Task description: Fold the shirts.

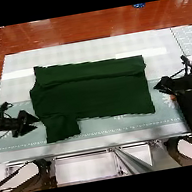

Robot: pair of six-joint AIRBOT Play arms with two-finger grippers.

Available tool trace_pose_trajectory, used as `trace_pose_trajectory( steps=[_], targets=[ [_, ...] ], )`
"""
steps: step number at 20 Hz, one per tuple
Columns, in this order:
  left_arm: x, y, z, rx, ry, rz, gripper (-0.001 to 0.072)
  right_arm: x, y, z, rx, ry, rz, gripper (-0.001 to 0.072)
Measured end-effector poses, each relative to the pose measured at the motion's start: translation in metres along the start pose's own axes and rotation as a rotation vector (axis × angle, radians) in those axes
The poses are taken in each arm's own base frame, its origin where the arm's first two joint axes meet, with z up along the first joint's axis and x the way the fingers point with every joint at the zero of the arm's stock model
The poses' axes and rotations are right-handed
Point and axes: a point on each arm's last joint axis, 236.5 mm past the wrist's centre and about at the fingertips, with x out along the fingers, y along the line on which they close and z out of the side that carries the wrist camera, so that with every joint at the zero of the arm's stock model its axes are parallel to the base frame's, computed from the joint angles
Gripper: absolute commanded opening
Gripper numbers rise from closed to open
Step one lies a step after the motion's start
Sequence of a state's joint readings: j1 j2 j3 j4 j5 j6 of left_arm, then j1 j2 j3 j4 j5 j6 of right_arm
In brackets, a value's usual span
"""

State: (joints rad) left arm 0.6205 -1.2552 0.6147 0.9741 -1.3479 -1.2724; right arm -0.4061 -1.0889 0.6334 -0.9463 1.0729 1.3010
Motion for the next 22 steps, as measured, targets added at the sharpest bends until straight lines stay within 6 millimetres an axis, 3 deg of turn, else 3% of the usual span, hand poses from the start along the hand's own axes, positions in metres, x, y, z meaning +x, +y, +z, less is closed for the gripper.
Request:
trace_pose_trajectory(
  steps=[5,6,8,10,12,15,17,22],
  targets=[
    [0.033,-0.010,-0.009,-0.045,-0.005,-0.056,0.0504,0.002,0.013,-0.009,0.018,-0.002,0.065,0.0410],
    [0.039,-0.012,-0.010,-0.034,-0.003,-0.052,0.0453,0.002,0.016,-0.010,0.022,-0.001,0.077,0.0410],
    [0.049,-0.012,-0.012,-0.006,0.004,-0.027,0.0026,0.001,0.020,-0.010,0.027,-0.004,0.096,0.0410],
    [0.053,-0.010,-0.011,0.033,0.006,0.000,0.0017,-0.002,0.018,-0.008,0.045,-0.009,0.105,0.0410],
    [0.051,-0.006,-0.009,0.062,0.009,0.022,0.0017,-0.006,0.004,-0.015,0.057,0.021,0.073,0.0410],
    [0.043,0.002,-0.006,0.082,0.011,0.048,0.0017,-0.005,-0.025,-0.048,0.098,0.137,-0.017,0.0410],
    [0.040,0.004,-0.004,0.088,0.010,0.058,0.0017,-0.001,-0.034,-0.070,0.137,0.203,-0.036,0.0410],
    [0.037,0.007,-0.003,0.097,0.010,0.068,0.0017,0.017,-0.034,-0.102,0.173,0.287,-0.028,0.0410]
  ],
)
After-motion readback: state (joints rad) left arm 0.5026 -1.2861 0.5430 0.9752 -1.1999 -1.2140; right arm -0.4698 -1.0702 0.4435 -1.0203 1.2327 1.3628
